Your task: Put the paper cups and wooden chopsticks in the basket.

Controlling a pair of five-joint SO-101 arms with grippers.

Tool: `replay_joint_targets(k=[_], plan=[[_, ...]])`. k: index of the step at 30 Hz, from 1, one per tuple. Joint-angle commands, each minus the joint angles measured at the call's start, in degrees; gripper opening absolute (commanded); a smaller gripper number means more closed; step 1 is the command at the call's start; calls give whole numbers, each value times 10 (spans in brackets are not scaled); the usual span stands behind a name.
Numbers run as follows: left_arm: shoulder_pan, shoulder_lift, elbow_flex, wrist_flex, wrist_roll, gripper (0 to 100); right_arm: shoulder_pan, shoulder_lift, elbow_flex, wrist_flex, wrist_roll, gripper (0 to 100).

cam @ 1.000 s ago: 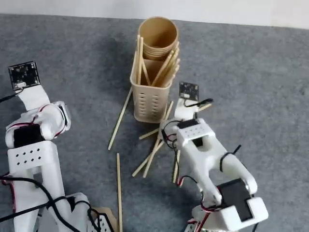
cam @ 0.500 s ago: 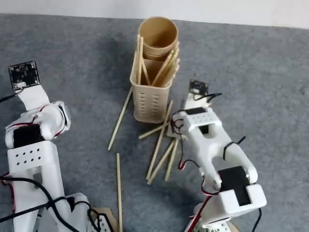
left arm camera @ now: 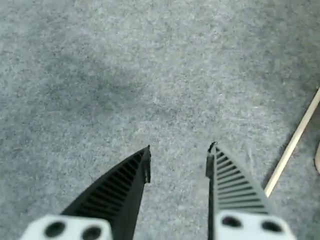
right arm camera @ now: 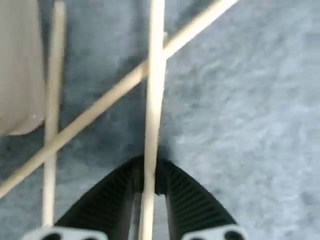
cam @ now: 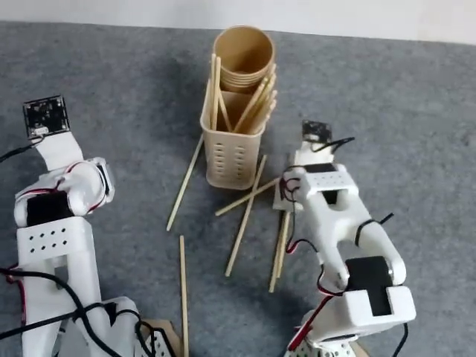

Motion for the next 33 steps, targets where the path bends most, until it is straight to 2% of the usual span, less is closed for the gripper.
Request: replay_joint_targets(k=[1, 7, 14, 20, 27, 30, 33], plan=[[10, -1, -3, -11, 6, 207, 59, -35, -12, 3, 7, 4], [10, -1, 8, -12, 6, 207, 125, -139, -85, 3, 11, 4], [10, -1, 8, -12, 6, 207, 130, -196, -266, 3, 27, 4], [10, -1, 8, -12, 6, 207, 90, -196, -414, 3, 27, 4], [10, -1, 8, -12, 6, 207, -2, -196, -581, 0, 26, 4], [10, -1, 8, -12, 6, 207, -51, -195, -603, -29, 29, 4], [10, -1, 9, -12, 6, 207, -79, -195, -553, -93, 31, 4]])
